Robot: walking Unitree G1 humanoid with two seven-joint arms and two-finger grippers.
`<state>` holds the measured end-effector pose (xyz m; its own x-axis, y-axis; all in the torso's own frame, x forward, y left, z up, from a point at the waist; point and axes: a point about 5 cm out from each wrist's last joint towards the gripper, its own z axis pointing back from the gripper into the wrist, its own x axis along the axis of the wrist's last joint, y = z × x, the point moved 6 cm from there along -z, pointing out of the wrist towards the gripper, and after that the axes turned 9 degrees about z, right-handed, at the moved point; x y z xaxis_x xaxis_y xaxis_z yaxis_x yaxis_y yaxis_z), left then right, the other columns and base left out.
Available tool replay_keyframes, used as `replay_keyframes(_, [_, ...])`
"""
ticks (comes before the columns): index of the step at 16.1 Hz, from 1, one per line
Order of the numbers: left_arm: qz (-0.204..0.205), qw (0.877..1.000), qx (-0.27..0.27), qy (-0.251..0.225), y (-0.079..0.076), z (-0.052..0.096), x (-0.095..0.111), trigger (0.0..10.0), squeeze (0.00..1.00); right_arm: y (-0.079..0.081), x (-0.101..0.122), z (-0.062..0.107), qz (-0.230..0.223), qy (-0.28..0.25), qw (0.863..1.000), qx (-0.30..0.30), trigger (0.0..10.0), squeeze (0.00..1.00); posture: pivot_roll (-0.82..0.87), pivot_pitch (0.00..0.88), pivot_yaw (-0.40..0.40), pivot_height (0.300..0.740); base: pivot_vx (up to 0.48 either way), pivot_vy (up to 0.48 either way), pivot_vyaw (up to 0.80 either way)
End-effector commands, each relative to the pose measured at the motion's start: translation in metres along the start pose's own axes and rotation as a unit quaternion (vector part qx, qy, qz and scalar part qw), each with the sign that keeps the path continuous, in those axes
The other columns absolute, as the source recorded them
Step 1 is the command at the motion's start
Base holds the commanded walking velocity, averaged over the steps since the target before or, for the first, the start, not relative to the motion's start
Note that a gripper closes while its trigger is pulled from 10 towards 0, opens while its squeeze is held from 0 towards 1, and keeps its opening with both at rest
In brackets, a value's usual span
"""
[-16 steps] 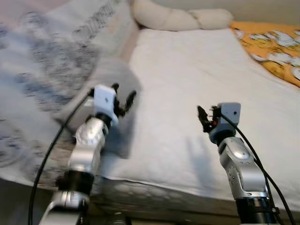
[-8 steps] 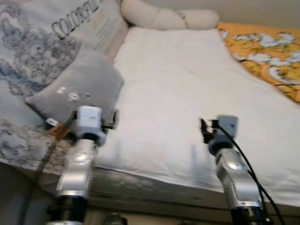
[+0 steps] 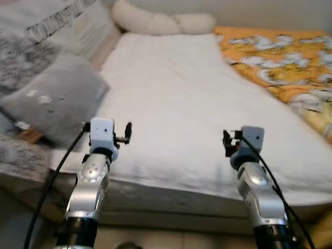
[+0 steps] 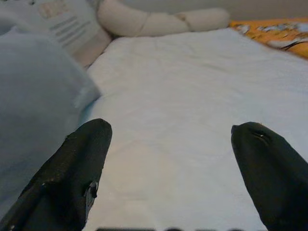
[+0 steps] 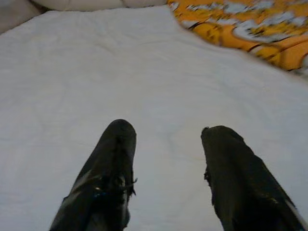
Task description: Clean up the room
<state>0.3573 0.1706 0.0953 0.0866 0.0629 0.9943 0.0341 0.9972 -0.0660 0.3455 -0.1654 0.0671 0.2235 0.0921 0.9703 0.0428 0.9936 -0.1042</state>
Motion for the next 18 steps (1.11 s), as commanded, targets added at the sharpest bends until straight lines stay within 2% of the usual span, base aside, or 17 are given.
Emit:
replay_keyframes(1, [-0.007, 1.0, 0.016, 0.004, 0.01, 0.001, 0.0, 10.0, 0.98, 0.003, 0.01, -0.003, 0.001, -0.014, 1.0, 0.0, 10.0, 0.69, 0.01, 0.0, 0.036, 0.74, 0.0, -0.48, 0.0])
replay_keyframes(2, [-0.008, 1.0, 0.016, 0.006, 0.009, 0.001, -0.002, 10.0, 0.98, -0.004, 0.009, -0.004, 0.001, -0.012, 1.0, -0.015, 10.0, 0.93, 0.02, 0.0, 0.031, 0.74, 0.0, -0.48, 0.0])
replay_keyframes(3, [-0.013, 1.0, 0.02, 0.007, 0.009, 0.0, -0.001, 10.0, 0.98, -0.013, 0.011, -0.005, 0.022, -0.017, 0.999, -0.04, 10.0, 1.0, 0.03, 0.0, 0.021, 0.74, 0.0, -0.48, 0.0])
replay_keyframes(7, [-0.012, 1.0, 0.025, 0.005, 0.012, -0.002, 0.003, 10.0, 0.98, -0.009, 0.013, -0.003, 0.007, -0.034, 0.999, -0.035, 10.0, 1.0, 0.02, 0.0, 0.03, 0.74, 0.0, -0.48, 0.57])
replay_keyframes(11, [-0.008, 0.999, 0.034, 0.013, 0.013, -0.003, -0.001, 10.0, 0.96, -0.002, 0.013, -0.005, 0.01, -0.025, 0.999, -0.03, 10.0, 1.0, 0.01, 0.0, 0.026, 0.74, 0.0, -0.48, 0.0])
replay_keyframes(14, [-0.009, 1.0, 0.022, 0.013, 0.006, -0.004, -0.001, 10.0, 0.97, -0.003, 0.01, -0.006, 0.009, -0.019, 0.999, -0.028, 10.0, 1.0, 0.01, 0.0, 0.025, 0.74, 0.0, -0.48, 0.0])
replay_keyframes(18, [-0.018, 0.999, 0.026, 0.016, 0.009, -0.004, 0.0, 10.0, 0.94, -0.001, 0.006, -0.006, 0.009, -0.011, 1.0, -0.023, 10.0, 1.0, 0.01, 0.0, 0.031, 0.74, 0.0, -0.48, 0.0])
